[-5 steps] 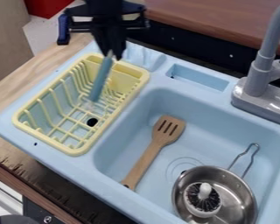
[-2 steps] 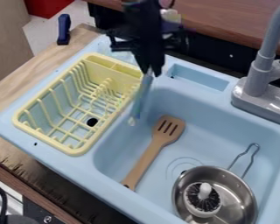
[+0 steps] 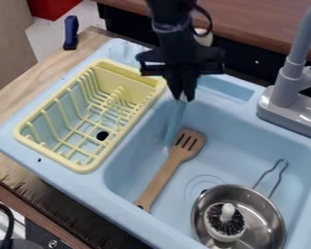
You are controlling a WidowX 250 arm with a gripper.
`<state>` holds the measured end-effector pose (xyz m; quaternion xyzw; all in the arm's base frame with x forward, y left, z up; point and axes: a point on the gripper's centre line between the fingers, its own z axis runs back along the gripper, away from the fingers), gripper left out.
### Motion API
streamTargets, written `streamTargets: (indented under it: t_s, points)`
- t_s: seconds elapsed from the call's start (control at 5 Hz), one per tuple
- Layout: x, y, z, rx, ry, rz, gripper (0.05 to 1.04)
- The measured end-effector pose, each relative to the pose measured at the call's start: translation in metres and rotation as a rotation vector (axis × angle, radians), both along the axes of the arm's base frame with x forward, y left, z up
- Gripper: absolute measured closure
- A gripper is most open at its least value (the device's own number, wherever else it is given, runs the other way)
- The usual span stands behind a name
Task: Move the spoon to the sink
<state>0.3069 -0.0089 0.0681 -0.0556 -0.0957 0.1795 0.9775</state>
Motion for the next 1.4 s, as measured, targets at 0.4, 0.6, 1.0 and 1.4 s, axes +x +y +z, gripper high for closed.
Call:
streamTargets:
  t_s: [0.4,0.6,1.0,1.4]
  points:
    - [0.0065,-0.0012,-0.0092,0.029,-0.02,0.004,0.986]
    - [0.0038,0.0008,-0.0101,0.008,-0.002,-0.012,0.82]
    - [0.0037,0.0067,-0.0094,0.009,-0.001,0.002,0.255]
    - [-0.0016,0.0076,-0.0106,-0.002,0.032,0.005,0.083]
